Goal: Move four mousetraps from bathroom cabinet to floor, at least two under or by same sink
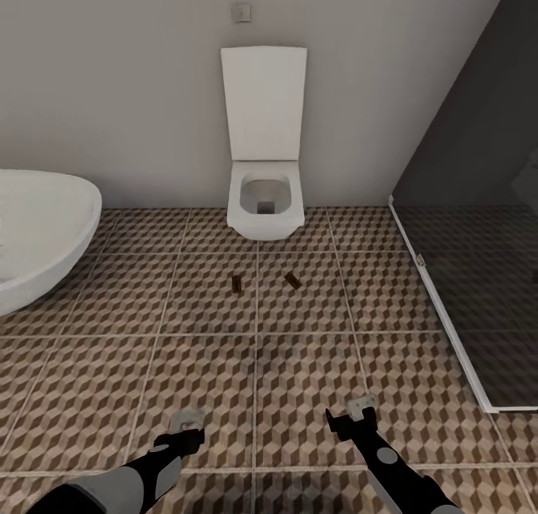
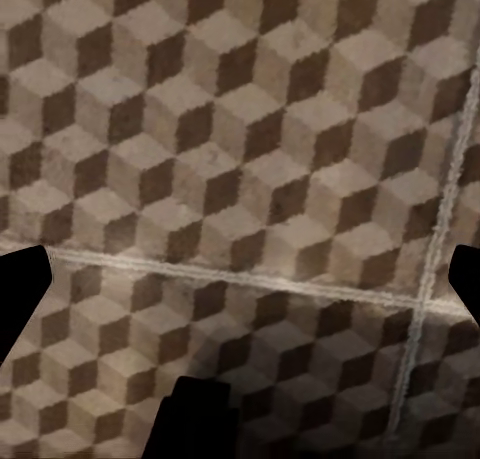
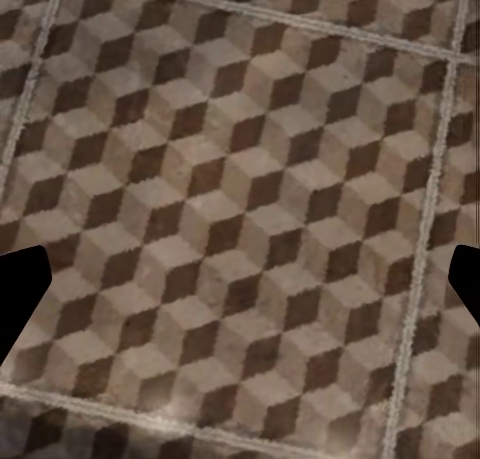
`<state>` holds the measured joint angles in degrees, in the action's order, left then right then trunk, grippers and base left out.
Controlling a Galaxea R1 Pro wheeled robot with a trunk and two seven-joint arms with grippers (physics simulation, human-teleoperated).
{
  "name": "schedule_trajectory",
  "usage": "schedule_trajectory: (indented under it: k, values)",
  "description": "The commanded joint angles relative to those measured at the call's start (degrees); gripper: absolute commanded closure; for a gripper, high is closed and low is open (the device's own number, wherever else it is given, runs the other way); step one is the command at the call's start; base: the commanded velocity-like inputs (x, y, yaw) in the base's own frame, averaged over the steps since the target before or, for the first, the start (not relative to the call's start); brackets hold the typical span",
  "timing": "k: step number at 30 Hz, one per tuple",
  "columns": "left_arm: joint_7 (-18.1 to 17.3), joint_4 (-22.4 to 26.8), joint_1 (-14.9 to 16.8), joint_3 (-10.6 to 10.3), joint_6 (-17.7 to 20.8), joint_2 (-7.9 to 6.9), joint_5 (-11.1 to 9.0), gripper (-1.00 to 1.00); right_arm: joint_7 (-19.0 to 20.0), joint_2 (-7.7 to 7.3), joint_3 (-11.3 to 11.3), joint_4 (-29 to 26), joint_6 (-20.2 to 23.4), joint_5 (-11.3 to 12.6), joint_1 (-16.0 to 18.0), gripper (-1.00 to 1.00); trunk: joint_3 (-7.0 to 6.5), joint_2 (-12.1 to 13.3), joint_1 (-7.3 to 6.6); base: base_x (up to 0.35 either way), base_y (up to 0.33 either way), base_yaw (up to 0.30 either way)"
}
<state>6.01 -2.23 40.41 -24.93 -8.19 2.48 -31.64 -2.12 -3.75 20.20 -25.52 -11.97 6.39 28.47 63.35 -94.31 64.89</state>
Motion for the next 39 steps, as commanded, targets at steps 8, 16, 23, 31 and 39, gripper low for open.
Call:
schedule_trajectory:
  k: [8,16,23,31,39]
  values:
    - [-0.01,-0.23,-2.34,-0.5,-6.71,-0.31,-0.35,-1.0,-0.25,-0.04,0.26,0.48,-1.16,0.84,0.0,-1.0,-1.8,3.21,-1.77,0.0,0.0,0.0]
    - [0.05,-0.23,-4.76,-0.47,-11.01,-0.61,-0.35,-1.0,-0.25,-0.03,-1.11,1.25,-3.6,0.9,-0.23,-1.0,-3.62,6.42,-3.52,0.0,0.0,0.0]
    - [0.06,-0.23,-6.11,-0.5,-12.25,-0.97,-0.35,-1.0,-0.25,0.12,-1.82,1.34,-4.27,0.91,-1.41,-1.0,-5.21,9.22,-5.06,0.0,0.0,0.0]
    - [0.06,-0.23,-6.44,-0.47,-12.36,-1.22,-0.35,-1.0,-0.25,0.12,-1.89,1.35,-4.92,0.91,-1.64,-1.0,-7.04,12.43,-6.82,0.0,0.0,0.0]
    - [0.06,-0.23,-6.63,-0.47,-12.71,-1.76,-0.38,-1.0,-0.25,0.15,-1.83,1.35,-6.91,0.87,-1.82,-1.0,-8.92,15.64,-8.57,0.0,0.0,0.0]
